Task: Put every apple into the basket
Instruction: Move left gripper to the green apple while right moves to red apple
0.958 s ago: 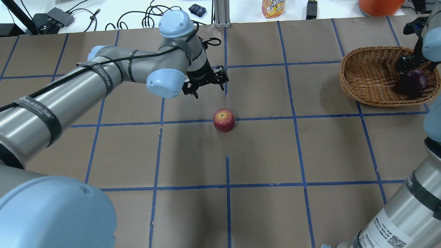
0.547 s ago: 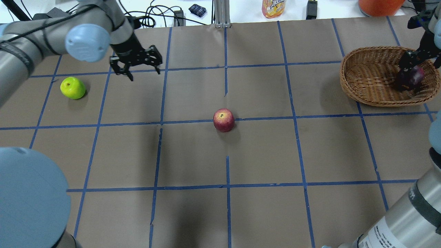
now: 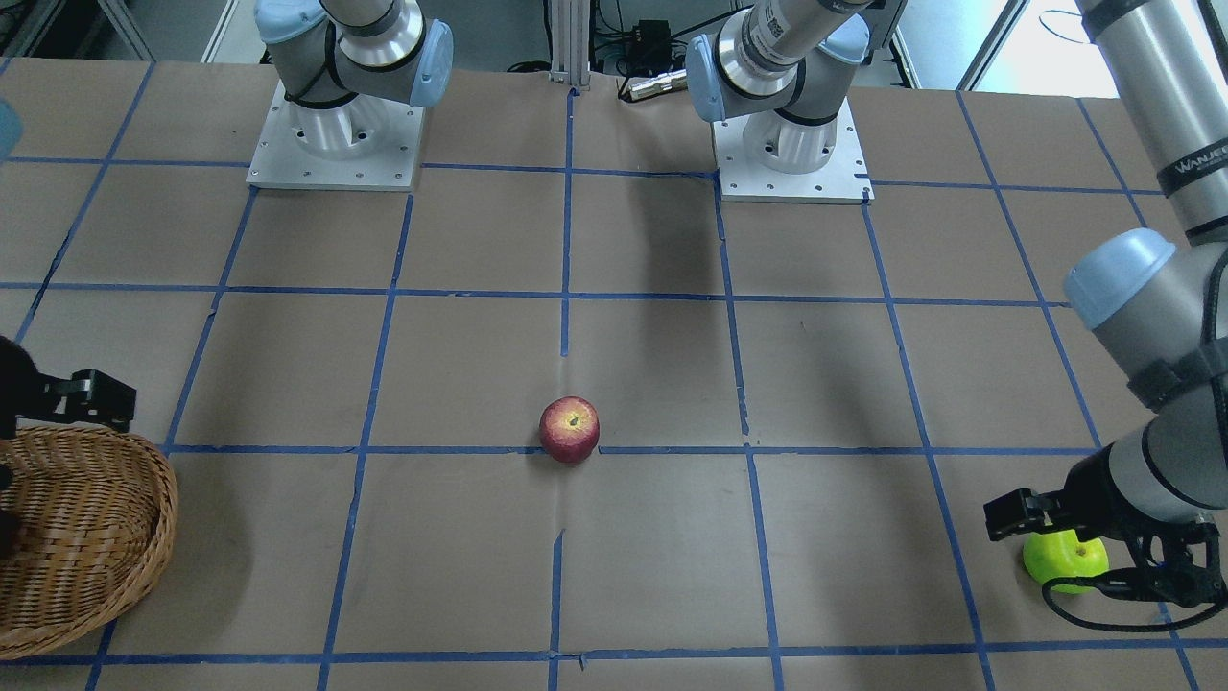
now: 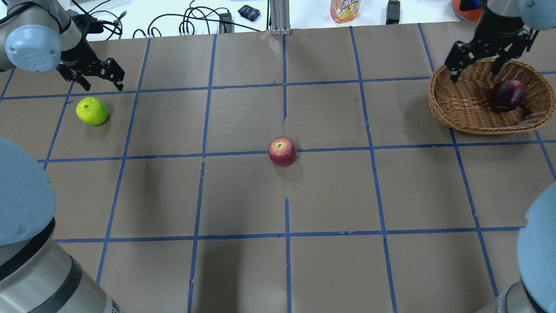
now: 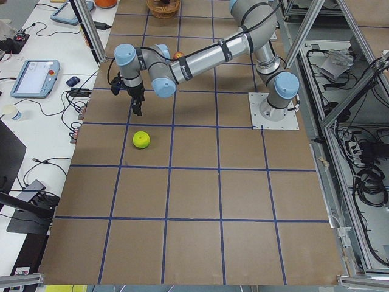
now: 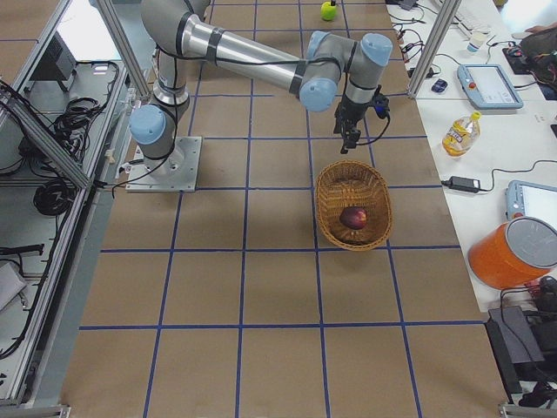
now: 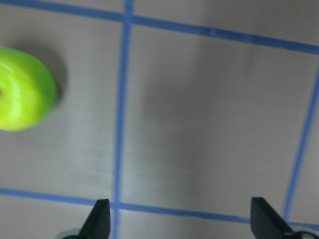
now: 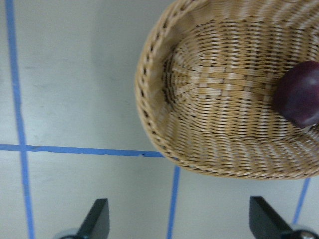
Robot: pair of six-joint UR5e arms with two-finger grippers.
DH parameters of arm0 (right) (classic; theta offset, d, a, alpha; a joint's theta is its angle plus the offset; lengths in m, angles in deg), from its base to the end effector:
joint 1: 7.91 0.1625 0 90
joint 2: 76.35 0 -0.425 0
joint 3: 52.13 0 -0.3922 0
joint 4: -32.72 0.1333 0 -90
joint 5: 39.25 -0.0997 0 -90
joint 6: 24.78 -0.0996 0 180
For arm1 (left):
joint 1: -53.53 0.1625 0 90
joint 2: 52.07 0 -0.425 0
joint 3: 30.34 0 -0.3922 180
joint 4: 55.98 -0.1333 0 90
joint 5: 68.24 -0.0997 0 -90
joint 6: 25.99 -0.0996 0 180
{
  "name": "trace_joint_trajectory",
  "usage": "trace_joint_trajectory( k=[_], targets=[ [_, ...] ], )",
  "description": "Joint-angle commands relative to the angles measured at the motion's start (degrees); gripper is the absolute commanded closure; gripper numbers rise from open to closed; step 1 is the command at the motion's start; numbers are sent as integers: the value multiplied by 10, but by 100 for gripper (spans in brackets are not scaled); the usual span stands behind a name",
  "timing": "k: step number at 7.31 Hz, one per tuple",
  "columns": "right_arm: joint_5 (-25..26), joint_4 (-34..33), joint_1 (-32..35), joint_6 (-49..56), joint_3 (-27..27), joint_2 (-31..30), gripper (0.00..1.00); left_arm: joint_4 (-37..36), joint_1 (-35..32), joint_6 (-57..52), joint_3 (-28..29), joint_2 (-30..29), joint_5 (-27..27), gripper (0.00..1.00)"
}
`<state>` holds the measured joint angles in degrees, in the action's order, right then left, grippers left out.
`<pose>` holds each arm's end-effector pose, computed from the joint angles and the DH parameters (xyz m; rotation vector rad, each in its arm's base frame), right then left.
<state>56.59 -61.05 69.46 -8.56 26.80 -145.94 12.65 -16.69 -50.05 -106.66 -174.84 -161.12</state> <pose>-0.0164 -0.6366 0.3889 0.1035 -3.0600 -0.1831 0.1176 -0.7061 0.2962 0.1135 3.0779 -0.0280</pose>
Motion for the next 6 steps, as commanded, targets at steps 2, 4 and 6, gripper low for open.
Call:
trace_joint_trajectory(
  k=[2, 4, 6],
  targets=[
    [-83, 21, 163, -251, 3, -5, 0, -116, 58, -131, 3, -55, -1, 0],
    [-90, -19, 243, -348, 21, 20, 0, -116, 72, -137, -3, -79, 5, 0],
    [-103, -46, 295, -387, 50, 45, 0, -115, 72, -135, -5, -99, 50, 0]
  ],
)
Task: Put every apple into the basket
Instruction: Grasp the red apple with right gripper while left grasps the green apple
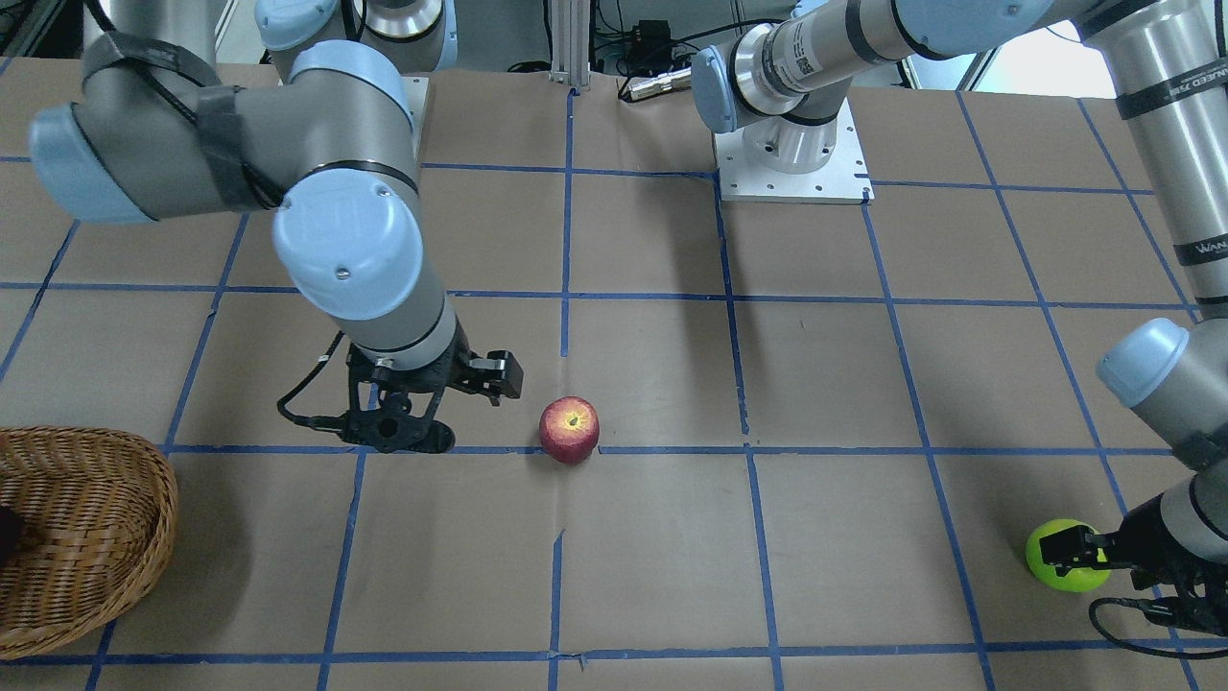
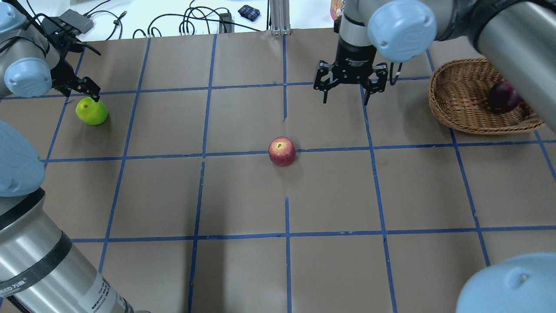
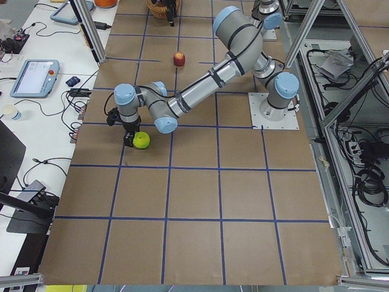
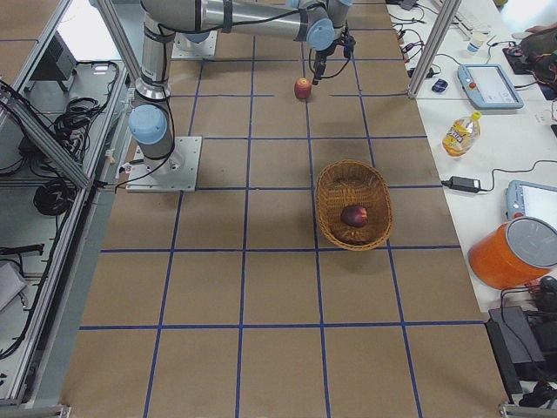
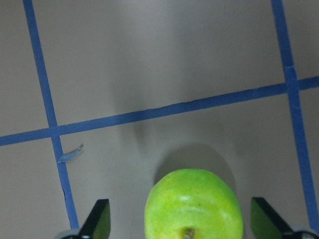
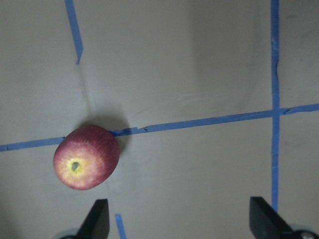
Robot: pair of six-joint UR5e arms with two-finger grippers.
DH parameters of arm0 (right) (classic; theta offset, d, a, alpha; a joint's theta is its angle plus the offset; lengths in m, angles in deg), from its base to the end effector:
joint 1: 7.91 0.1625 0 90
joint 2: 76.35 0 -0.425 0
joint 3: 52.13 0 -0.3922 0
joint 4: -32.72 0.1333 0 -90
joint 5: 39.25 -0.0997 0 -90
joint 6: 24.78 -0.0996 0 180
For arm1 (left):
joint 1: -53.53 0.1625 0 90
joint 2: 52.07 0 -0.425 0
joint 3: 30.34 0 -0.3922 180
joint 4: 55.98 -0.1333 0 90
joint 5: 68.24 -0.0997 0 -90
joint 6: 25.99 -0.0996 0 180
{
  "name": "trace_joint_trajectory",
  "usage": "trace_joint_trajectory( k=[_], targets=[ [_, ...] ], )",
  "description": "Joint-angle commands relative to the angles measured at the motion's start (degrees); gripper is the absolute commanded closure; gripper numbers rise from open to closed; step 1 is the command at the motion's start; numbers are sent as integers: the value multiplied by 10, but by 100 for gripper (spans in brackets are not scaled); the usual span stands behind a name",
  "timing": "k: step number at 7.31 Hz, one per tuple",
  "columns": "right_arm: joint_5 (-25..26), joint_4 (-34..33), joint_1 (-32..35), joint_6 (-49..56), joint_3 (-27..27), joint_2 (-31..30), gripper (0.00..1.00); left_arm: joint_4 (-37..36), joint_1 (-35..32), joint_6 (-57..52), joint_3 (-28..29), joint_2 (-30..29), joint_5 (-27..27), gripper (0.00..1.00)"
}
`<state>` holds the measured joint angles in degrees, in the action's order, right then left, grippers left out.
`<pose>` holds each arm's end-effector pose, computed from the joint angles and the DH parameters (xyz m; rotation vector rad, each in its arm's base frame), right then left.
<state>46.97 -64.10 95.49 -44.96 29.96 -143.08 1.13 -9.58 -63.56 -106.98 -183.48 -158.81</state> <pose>0.2820 -0.5804 0.3360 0.1916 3.1055 0.2521 0.2144 -0.7154 0.2060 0.2866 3.0731 -0.1022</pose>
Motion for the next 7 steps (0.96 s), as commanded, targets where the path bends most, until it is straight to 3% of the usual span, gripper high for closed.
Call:
trace_joint_trajectory(
  k=[1, 4, 5, 6, 7],
  targets=[
    [-8, -51, 56, -24, 27, 31, 0, 0, 3, -7, -4, -17, 24, 0],
    [-9, -92, 81, -27, 29, 76, 0, 13, 4, -7, -4, -13, 18, 0],
    [-9, -98, 82, -27, 29, 82, 0, 51, 4, -6, -3, -7, 15, 0],
    [-8, -99, 82, -26, 30, 85, 0, 58, 5, -7, -4, -4, -13, 0],
    [-8, -116, 82, -27, 32, 87, 0, 56, 7, -8, -2, -9, -20, 7]
  ],
)
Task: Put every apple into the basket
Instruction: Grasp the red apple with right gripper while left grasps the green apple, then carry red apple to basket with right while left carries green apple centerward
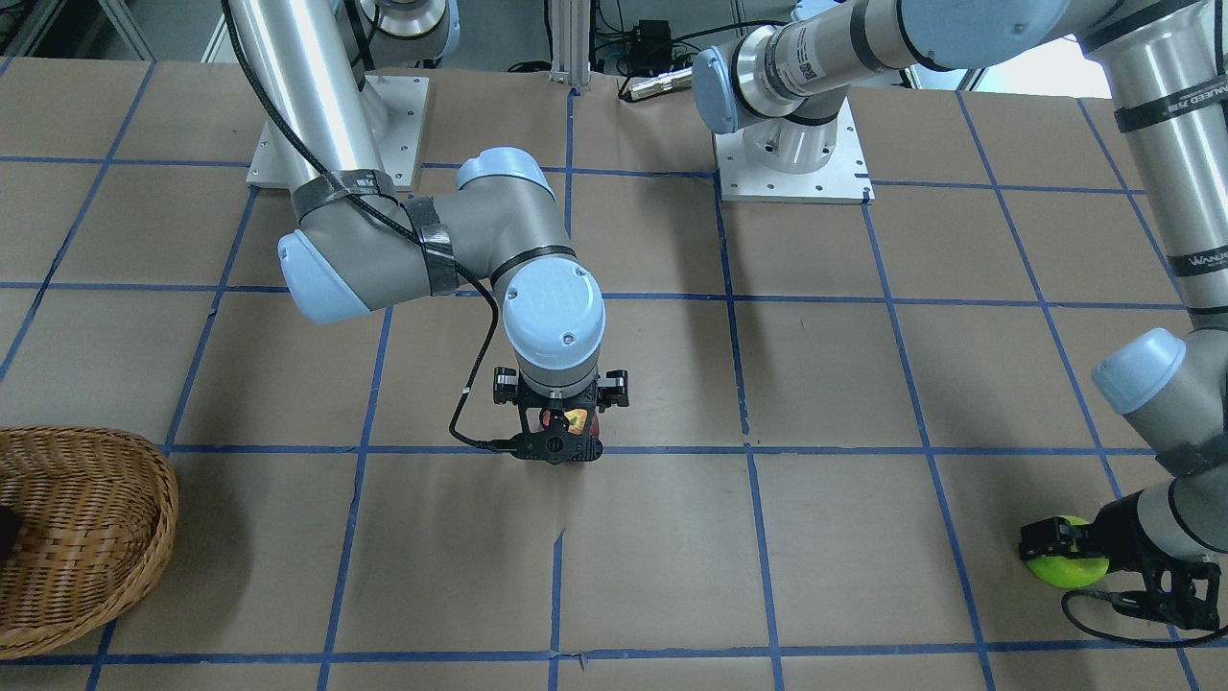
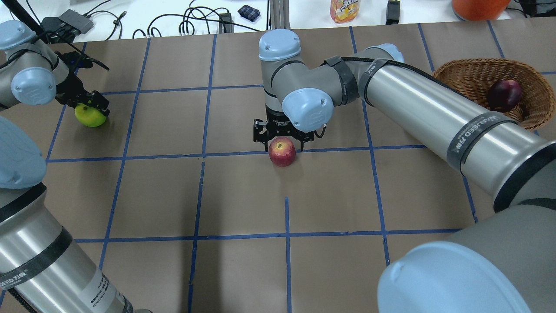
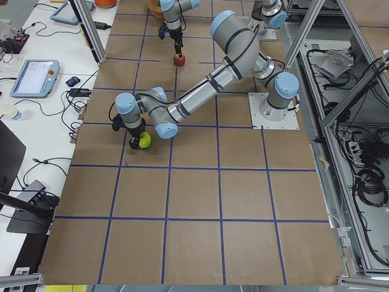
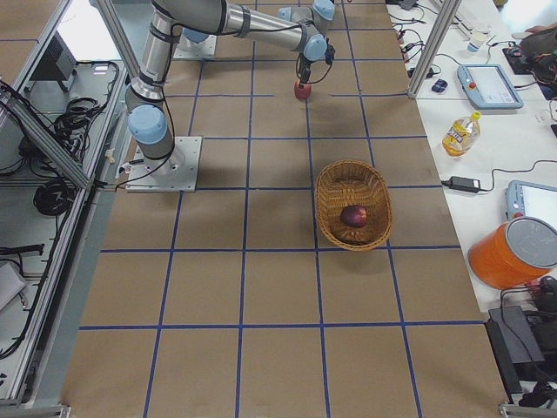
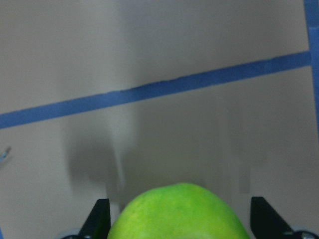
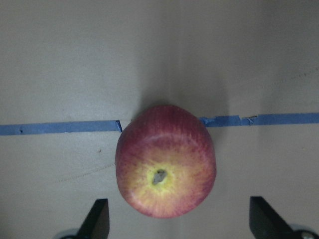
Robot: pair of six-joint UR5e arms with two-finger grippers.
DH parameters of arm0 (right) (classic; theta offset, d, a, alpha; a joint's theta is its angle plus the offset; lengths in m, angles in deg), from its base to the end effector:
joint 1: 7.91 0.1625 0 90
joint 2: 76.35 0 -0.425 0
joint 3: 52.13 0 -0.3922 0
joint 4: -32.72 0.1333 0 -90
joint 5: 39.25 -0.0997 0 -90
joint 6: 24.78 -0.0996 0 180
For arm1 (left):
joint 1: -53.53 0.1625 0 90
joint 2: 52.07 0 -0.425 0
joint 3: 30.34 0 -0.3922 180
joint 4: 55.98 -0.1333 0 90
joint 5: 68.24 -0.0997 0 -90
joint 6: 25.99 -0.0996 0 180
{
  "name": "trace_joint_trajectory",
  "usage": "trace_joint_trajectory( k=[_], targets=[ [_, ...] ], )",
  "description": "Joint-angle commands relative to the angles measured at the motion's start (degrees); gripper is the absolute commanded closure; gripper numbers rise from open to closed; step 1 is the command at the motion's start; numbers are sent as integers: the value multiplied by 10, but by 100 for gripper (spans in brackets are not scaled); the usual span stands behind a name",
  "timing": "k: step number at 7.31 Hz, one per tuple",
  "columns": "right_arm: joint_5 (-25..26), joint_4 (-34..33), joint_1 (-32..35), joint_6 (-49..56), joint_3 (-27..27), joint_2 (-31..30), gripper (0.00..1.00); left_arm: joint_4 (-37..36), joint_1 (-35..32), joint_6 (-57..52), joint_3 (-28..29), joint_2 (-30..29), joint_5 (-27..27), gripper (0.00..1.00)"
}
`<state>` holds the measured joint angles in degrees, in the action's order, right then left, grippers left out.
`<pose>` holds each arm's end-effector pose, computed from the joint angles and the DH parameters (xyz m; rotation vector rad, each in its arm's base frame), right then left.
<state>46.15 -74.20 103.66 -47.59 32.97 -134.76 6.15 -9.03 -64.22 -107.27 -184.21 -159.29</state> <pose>0.3720 -0.5567 0.2336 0.0444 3.1177 0.2940 0.2177 -0.7045 0.1854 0.2953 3.1233 0.0432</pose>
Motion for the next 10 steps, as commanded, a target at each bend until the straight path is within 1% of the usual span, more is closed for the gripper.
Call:
trace_joint_trajectory(
  k=[1, 2, 3, 4, 5, 6, 7, 8, 9, 10],
  targets=[
    [-1, -22, 1, 0, 1, 14, 0, 6, 2, -1, 3, -2, -17, 79],
    [-1, -45, 1, -1, 2, 26, 0, 7, 1, 0, 12, -1, -18, 100],
    [-1, -49, 1, -3, 2, 33, 0, 32, -14, 9, 13, 7, -13, 100],
    [0, -50, 1, -4, 2, 39, 0, 76, -50, 42, 20, 25, -12, 100],
    [-1, -50, 1, -14, 2, 41, 28, 99, -95, 110, 16, 40, -18, 100],
    [0, -49, 0, -20, 2, 41, 99, 113, -127, 197, 8, 54, -10, 100],
    [6, -47, -3, -20, -4, 35, 100, 129, -162, 271, -5, 71, 17, 100],
    [9, -40, -19, -19, -9, 10, 100, 129, -206, 346, -23, 88, 42, 100],
    [12, 6, -41, -10, -9, -25, 100, 120, -260, 431, -34, 102, 40, 100],
    [21, 61, -92, 18, -9, -63, 100, 114, -312, 504, -33, 107, 40, 100]
  ],
)
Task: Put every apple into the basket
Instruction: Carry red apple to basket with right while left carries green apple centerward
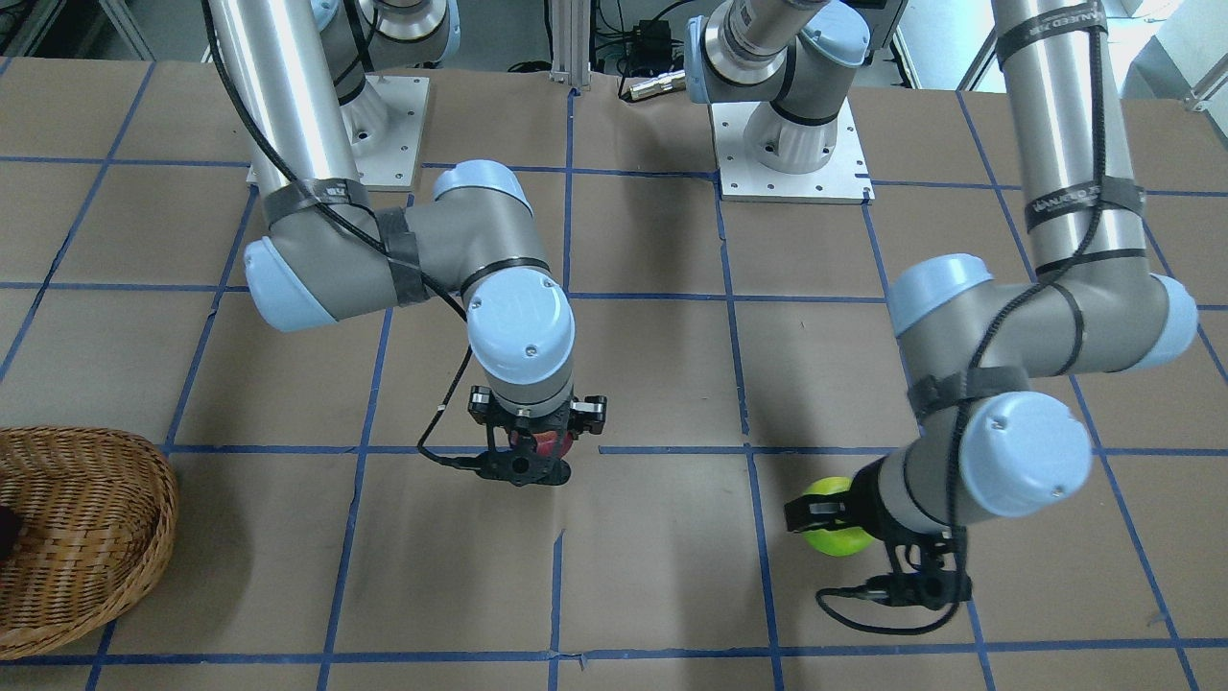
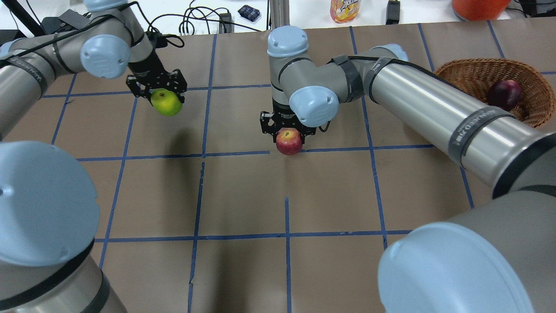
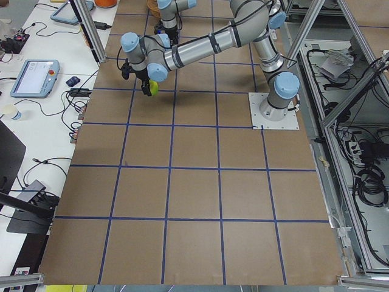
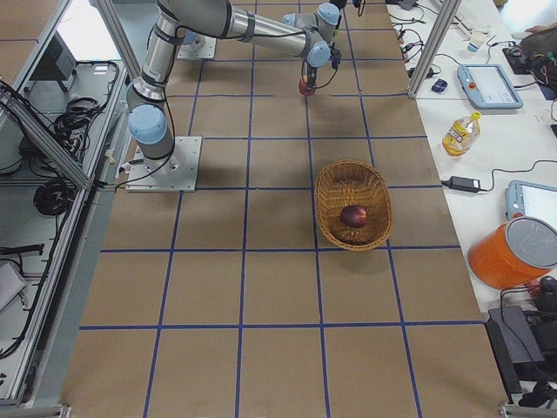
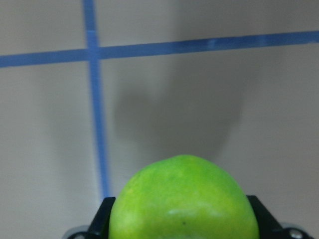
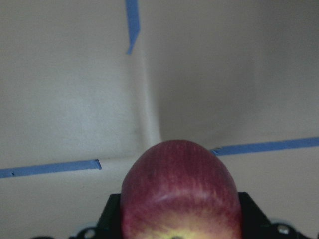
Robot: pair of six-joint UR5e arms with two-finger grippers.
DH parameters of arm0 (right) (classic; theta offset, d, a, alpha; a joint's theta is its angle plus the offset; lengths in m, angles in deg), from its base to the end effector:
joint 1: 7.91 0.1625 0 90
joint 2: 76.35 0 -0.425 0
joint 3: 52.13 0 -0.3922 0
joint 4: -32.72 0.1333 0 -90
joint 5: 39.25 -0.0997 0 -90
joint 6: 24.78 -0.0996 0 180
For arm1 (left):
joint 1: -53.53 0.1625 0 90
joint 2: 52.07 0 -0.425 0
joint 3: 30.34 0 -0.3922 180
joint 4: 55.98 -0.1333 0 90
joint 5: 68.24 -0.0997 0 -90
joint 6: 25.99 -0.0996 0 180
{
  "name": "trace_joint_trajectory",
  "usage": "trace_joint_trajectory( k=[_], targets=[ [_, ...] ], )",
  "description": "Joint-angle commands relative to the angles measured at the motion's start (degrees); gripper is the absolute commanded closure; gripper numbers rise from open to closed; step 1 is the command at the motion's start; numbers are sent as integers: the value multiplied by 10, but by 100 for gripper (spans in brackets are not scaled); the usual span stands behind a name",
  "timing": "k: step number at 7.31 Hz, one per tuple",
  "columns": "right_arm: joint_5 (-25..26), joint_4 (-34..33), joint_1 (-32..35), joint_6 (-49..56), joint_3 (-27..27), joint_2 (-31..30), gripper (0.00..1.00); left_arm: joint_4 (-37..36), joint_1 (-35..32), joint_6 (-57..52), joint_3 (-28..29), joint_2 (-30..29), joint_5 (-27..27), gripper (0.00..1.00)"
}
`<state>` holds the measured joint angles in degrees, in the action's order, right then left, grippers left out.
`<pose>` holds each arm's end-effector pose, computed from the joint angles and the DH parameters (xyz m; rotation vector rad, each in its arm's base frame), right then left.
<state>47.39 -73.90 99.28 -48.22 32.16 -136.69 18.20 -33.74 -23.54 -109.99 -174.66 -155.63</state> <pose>0.3265 -0.5846 0.2613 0.1761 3.1184 0.2194 -0.1053 -0.6857 0.2621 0.1436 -3.0877 -0.1732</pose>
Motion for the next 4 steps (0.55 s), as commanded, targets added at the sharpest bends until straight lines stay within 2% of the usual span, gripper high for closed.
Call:
trace_joint_trajectory(
  k=[1, 2, 3, 4],
  targets=[
    [13, 109, -105, 102, -1, -86, 100, -3, -129, 164, -16, 18, 5, 100],
    [23, 140, -169, 173, -3, -114, 100, -4, -190, 217, -23, 17, 5, 100],
    [29, 150, -227, 230, 2, -129, 100, -21, -222, 237, -25, -3, 4, 100],
    [74, 141, -276, 316, 6, -129, 100, -41, -233, 237, -37, -14, 2, 79]
  ],
)
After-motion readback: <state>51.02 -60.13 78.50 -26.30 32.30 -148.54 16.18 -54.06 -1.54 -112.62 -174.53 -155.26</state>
